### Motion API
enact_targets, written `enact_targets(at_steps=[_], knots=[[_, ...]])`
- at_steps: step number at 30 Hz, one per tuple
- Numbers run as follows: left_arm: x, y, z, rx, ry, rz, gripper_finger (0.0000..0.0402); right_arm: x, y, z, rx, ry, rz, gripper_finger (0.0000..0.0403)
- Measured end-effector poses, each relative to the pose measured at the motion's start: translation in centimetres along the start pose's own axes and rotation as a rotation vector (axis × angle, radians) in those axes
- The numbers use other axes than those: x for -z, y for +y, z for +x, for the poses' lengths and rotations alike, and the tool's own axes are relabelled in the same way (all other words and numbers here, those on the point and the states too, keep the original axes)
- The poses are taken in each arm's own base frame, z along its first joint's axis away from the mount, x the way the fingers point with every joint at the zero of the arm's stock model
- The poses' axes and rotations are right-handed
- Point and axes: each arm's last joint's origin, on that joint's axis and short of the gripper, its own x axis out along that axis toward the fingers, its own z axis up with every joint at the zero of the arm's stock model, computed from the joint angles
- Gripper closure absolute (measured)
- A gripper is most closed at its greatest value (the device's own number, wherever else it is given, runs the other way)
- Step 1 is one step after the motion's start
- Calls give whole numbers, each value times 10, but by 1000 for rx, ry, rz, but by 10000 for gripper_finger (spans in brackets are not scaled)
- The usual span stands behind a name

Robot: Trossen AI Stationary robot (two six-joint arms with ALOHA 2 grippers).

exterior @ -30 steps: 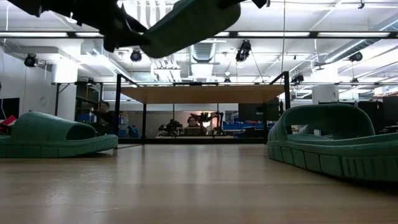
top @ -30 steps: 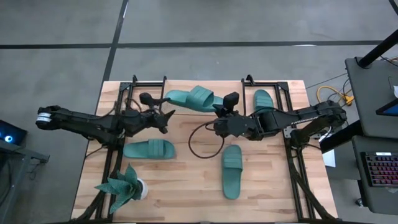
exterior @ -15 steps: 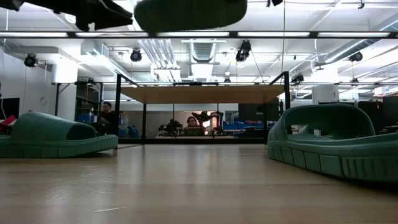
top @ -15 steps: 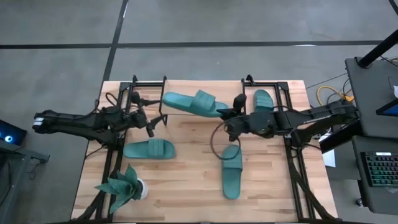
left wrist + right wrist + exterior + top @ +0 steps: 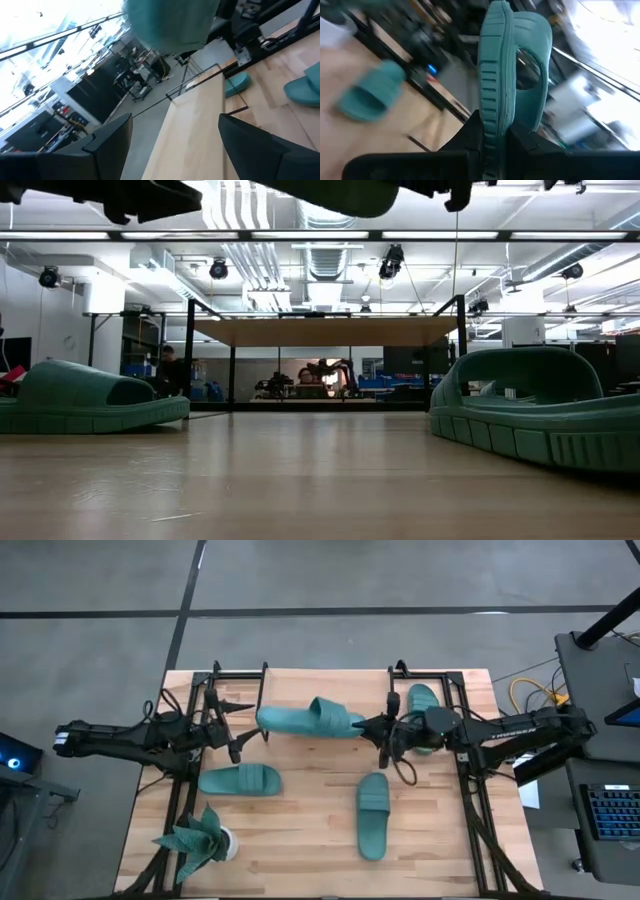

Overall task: Pick and place slides into the shelf
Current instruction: Put the green slide on the shelf

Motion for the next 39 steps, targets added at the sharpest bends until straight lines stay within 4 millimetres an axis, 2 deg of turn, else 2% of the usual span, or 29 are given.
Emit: enact_targets(at_steps=[8, 15, 24, 32, 39], knots=[[1, -1, -7, 60, -66, -30, 123, 7, 3, -1, -124, -223, -6, 372], [0, -2, -9, 143, -129, -55, 123, 21, 11, -10, -128, -469, -68, 372], [-8, -9, -13, 425, -386, -61, 123, 47, 16, -18, -124, -465, -1, 372], [-18, -2, -11, 392, -446, -84, 123, 50, 17, -18, -130, -450, 22, 372], [-34, 6, 0, 393, -439, -82, 123, 52, 18, -18, -123, -424, 30, 372]])
